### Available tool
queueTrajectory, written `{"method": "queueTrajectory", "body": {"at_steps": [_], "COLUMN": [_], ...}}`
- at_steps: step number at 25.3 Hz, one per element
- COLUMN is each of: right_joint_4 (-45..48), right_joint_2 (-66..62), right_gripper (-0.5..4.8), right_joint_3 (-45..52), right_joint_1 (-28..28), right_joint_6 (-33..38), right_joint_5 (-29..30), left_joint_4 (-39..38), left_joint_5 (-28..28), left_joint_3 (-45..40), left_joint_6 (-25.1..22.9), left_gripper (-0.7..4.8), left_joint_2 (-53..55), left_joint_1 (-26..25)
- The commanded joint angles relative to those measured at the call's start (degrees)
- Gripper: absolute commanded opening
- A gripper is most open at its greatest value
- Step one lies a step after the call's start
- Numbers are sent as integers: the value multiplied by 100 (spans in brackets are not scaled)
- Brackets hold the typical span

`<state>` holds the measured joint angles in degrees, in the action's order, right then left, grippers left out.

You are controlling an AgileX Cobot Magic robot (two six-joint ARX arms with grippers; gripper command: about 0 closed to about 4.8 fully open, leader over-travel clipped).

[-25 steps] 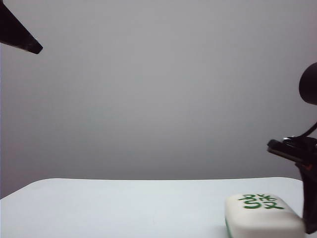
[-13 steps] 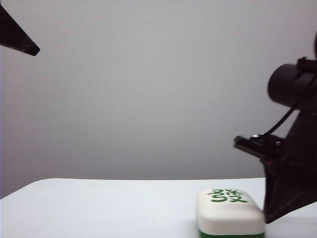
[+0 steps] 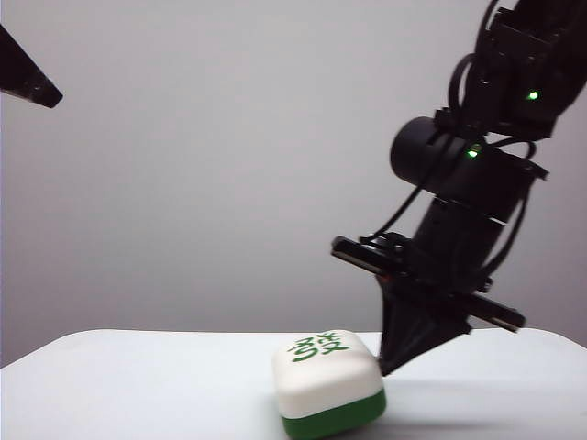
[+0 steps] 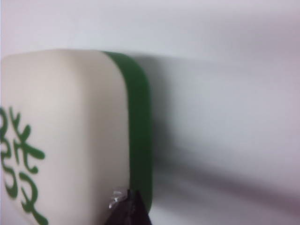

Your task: Move the foam mahjong from the right side of the table to the left side of the table.

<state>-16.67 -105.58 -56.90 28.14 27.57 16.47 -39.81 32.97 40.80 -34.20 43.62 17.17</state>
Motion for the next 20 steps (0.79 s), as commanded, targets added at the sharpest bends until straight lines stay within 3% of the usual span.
{"method": "queueTrajectory", "body": {"at_steps": [1, 20], "right_joint_4": [72, -291], "right_joint_2": [-105, -1189], "right_gripper": [-5, -5], "right_joint_3": [-203, -1652], "right_joint_1": [271, 699], "right_joint_6": [17, 136], "right_joint_5": [-2, 44], "left_joint_4": [-7, -304], "left_joint_5": [26, -229], "left_joint_3": [44, 42], "left_joint_6": [44, 59], "left_gripper": [-5, -5], "left_joint_2": [-24, -527], "left_joint_1": [-2, -2]}}
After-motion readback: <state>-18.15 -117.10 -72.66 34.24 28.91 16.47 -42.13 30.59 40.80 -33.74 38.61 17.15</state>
